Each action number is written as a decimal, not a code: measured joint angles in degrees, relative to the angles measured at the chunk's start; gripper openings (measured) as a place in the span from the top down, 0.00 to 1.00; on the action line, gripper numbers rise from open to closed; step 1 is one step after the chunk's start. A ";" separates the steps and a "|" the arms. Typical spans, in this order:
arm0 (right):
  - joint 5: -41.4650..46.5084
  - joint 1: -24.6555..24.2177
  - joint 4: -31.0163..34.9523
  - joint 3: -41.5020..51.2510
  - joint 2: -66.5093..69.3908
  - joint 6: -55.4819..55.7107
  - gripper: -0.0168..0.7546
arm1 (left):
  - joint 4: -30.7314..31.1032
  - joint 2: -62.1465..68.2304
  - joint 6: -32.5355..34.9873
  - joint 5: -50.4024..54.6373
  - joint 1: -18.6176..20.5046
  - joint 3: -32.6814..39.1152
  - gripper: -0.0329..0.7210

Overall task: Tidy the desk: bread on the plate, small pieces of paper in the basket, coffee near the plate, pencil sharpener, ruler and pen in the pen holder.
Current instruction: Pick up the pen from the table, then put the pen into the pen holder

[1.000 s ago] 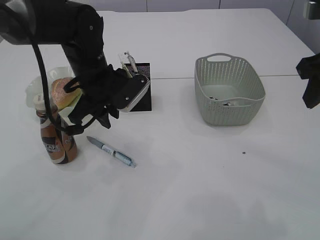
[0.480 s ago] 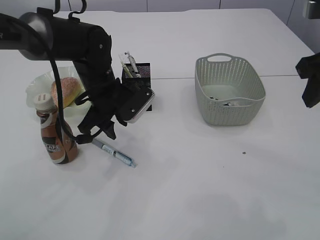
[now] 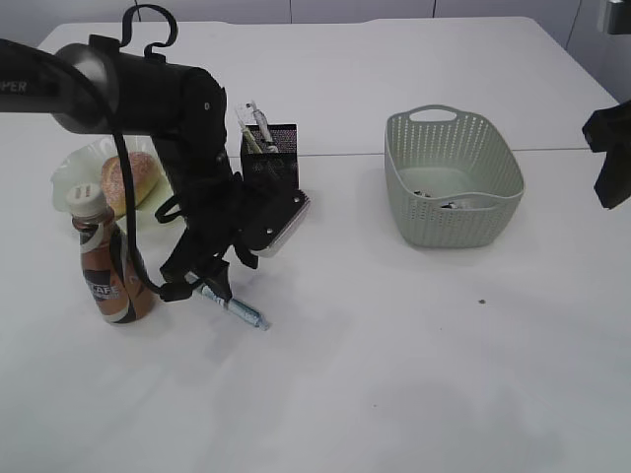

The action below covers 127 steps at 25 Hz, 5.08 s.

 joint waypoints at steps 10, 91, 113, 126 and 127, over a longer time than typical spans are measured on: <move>0.00 0.00 0.00 0.00 0.00 -0.11 0.53 | 3.12 0.36 -0.47 3.83 0.00 0.00 0.38; -0.43 0.00 -0.56 0.00 0.00 -0.87 0.53 | -10.93 -2.29 -3.17 5.64 1.25 -0.79 0.83; 0.09 0.00 -1.83 0.00 0.00 -0.87 0.53 | -32.83 -8.62 -15.71 -4.77 7.15 -0.79 0.83; 0.72 0.00 -1.95 0.00 0.00 -0.87 0.53 | -62.07 -9.26 -15.04 -17.64 12.94 -0.79 0.83; 0.82 0.00 -1.95 0.00 0.00 -0.87 0.53 | -63.82 -9.26 -14.14 -18.69 12.94 -0.79 0.83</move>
